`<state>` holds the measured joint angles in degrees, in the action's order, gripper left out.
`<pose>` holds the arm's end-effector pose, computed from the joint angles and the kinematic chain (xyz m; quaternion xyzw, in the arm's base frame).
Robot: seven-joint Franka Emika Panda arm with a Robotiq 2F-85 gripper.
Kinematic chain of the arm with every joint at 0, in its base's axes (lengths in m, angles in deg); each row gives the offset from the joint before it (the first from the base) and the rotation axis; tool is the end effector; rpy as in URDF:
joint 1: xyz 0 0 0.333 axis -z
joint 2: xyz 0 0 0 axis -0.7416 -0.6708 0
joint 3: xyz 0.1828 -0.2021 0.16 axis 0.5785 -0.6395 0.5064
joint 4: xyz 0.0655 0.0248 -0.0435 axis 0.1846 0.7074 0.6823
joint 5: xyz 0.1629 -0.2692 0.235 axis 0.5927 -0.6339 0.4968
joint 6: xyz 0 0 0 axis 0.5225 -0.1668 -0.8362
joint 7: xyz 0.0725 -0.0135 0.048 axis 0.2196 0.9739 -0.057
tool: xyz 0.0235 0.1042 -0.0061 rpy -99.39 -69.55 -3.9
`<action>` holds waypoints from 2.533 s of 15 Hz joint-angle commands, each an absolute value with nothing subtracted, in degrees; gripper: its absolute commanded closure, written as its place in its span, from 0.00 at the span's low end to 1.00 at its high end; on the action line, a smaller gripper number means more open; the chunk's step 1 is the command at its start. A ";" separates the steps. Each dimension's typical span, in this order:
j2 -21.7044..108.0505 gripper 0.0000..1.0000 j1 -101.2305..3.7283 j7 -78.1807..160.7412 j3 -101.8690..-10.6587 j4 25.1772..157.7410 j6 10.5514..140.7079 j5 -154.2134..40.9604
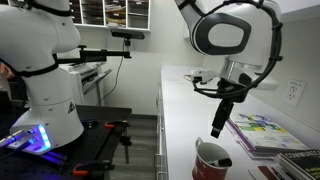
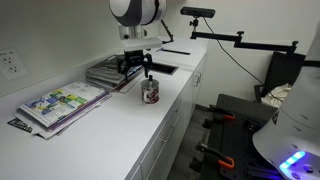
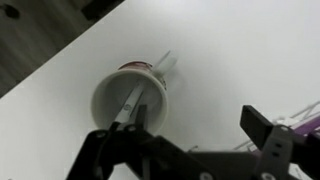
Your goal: Move the mug to the left
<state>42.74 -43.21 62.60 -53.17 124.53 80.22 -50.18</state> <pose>0.5494 -0.0530 0.2459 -0.9554 0.2934 0.0306 0.0119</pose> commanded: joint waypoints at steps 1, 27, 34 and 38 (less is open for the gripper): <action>42.71 0.00 -45.16 62.86 -55.32 124.75 80.85 -49.85; 32.75 0.97 -47.97 70.79 -60.44 118.14 82.15 -43.87; 33.02 0.97 -56.92 76.63 -58.91 113.53 80.20 -47.21; 30.30 0.97 -60.91 76.76 -56.73 108.64 77.19 -48.63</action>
